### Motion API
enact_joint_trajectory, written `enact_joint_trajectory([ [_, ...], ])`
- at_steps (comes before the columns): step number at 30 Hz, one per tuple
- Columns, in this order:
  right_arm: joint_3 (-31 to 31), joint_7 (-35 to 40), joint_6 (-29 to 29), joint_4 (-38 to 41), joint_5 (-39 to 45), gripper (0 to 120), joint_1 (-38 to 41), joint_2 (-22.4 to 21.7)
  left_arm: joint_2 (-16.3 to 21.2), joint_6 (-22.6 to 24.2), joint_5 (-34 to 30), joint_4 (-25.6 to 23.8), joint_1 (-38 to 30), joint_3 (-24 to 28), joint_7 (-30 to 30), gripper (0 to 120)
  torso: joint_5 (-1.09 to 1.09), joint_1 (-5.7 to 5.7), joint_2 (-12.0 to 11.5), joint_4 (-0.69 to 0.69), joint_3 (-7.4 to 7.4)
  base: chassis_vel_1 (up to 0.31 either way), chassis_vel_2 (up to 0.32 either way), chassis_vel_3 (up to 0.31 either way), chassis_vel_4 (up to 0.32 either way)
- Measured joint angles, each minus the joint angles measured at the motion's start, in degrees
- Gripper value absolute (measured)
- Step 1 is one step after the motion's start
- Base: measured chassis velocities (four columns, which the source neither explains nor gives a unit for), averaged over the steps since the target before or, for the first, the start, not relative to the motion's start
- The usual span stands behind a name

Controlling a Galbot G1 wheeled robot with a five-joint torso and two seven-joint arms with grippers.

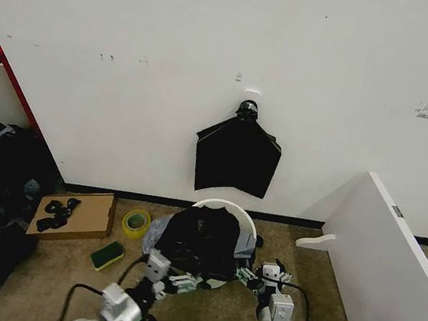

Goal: Place the garbage bag over the trash bin.

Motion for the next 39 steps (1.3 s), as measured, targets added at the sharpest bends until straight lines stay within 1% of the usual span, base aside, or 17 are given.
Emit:
enact_joint_trajectory([
  [2, 0.1, 0.0, 0.0, 0.0, 0.1, 100, -0.1, 0.0, -0.8, 0.0, 0.9, 2.7, -1.9, 0.9, -0.9, 100, 0.0, 0.0, 0.0, 0.0, 0.0, 0.0, 0.0, 0.0, 0.0],
  [5, 0.2, 0.0, -0.1, 0.5, 0.3, 100, -0.1, -0.1, -0.7, 0.1, 1.5, 6.6, -3.7, 1.1, -1.6, 100, 0.01, 0.0, 0.0, 0.01, 0.0, 0.0, 0.0, 0.0, 0.0],
  [6, 0.2, 0.0, -0.1, 0.5, 0.3, 100, -0.1, -0.1, -0.7, 0.1, 1.5, 6.6, -3.7, 1.1, -1.6, 100, 0.01, 0.0, 0.0, 0.01, 0.0, 0.0, 0.0, 0.0, 0.0],
  [11, 0.3, 0.0, -0.2, 0.9, 0.9, 100, -0.1, -0.1, -1.5, -0.5, 1.4, 11.6, -6.3, 1.0, -1.8, 100, 0.0, 0.0, 0.0, 0.01, 0.0, 0.0, 0.0, 0.0, 0.0],
  [18, 0.6, 0.0, -0.4, 1.2, 1.2, 100, -0.4, -0.3, -2.7, -1.0, 0.9, 13.9, -7.6, 1.0, -1.8, 100, 0.01, 0.0, 0.0, 0.01, -0.01, 0.0, 0.0, 0.0, 0.0],
  [24, 1.0, 0.1, -0.6, 2.2, 1.8, 100, -0.8, -0.5, -2.8, -1.2, 0.9, 14.8, -7.7, 0.5, -1.8, 100, 0.01, 0.0, 0.0, 0.01, -0.01, 0.0, 0.0, 0.0, 0.0],
  [29, 2.9, 0.2, -0.8, 3.8, 3.8, 100, -1.9, -1.1, -3.1, -1.1, 0.5, 16.1, -8.3, 0.4, -2.0, 100, 0.0, 0.0, 0.0, 0.0, 0.0, 0.0, 0.0, 0.0, 0.0],
  [31, 4.0, 0.2, -1.0, 4.4, 5.5, 100, -2.2, -1.4, -3.3, -0.9, 0.3, 16.6, -8.6, 0.3, -2.2, 100, 0.01, 0.0, 0.0, 0.02, 0.0, 0.0, 0.0, 0.0, 0.0],
  [35, 5.3, 0.2, -1.0, 5.0, 7.6, 100, -2.7, -1.7, -3.5, -0.9, 0.1, 16.7, -8.7, 0.1, -2.3, 100, 0.0, 0.0, 0.0, 0.0, 0.0, 0.0, 0.0, 0.0, 0.0],
  [37, 6.2, 0.3, -1.0, 5.7, 9.6, 100, -2.9, -1.9, -3.4, -0.7, 0.1, 16.4, -8.5, 0.0, -2.4, 100, 0.0, 0.0, 0.0, 0.01, 0.0, 0.0, 0.0, 0.0, 0.0],
  [39, 6.4, 0.3, -1.0, 5.9, 9.9, 100, -2.8, -1.9, -3.2, -0.7, 0.1, 15.6, -8.2, -0.3, -2.4, 100, -0.01, 0.0, 0.0, 0.01, 0.0, 0.0, 0.0, 0.0, 0.0],
])
